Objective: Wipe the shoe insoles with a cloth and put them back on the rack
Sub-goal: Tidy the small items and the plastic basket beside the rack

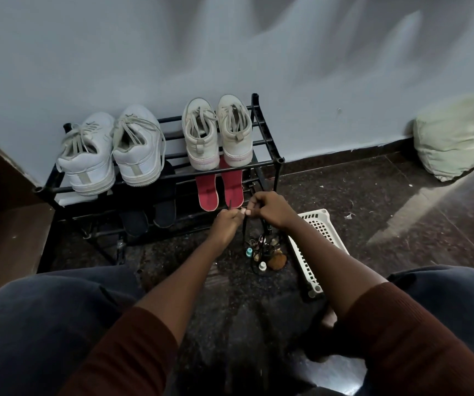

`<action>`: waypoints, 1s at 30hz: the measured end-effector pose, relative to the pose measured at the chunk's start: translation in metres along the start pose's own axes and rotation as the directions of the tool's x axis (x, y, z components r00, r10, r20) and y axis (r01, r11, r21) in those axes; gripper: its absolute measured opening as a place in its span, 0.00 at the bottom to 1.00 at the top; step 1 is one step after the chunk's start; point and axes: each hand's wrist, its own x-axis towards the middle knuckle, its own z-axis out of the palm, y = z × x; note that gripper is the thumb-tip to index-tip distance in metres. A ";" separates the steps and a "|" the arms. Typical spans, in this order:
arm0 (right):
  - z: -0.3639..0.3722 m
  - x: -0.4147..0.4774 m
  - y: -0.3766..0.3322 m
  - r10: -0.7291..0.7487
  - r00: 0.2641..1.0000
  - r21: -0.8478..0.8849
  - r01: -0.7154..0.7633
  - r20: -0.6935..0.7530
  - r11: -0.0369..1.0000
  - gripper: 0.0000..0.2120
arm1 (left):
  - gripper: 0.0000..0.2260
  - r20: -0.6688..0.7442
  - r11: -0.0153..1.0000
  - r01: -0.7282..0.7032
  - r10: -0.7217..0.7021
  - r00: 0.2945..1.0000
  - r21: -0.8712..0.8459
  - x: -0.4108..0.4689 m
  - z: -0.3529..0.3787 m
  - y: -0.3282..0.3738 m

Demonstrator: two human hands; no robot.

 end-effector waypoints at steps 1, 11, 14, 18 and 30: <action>0.002 0.000 0.004 0.012 1.000 0.031 -0.012 0.004 0.999 0.01 | 0.15 0.011 1.000 -0.001 0.001 1.000 0.017 -0.002 0.002 -0.002; -0.003 0.003 0.061 0.190 0.981 -0.010 -0.190 0.027 0.982 0.14 | 0.12 -0.165 0.947 0.184 -0.144 0.976 0.263 -0.004 -0.012 -0.048; -0.012 0.001 0.068 0.194 0.981 -0.008 -0.194 -0.003 0.981 0.14 | 0.13 -0.184 0.915 0.248 -0.197 0.963 0.318 -0.007 -0.024 -0.068; -0.025 0.003 0.071 0.179 0.983 -0.011 -0.179 -0.030 0.984 0.11 | 0.15 -0.234 0.811 0.320 -0.231 0.944 0.490 -0.014 -0.042 -0.090; -0.018 0.010 0.046 0.099 0.994 -0.085 -0.095 0.050 0.992 0.06 | 0.14 -0.155 0.912 0.161 -0.109 0.982 0.378 -0.018 -0.017 -0.073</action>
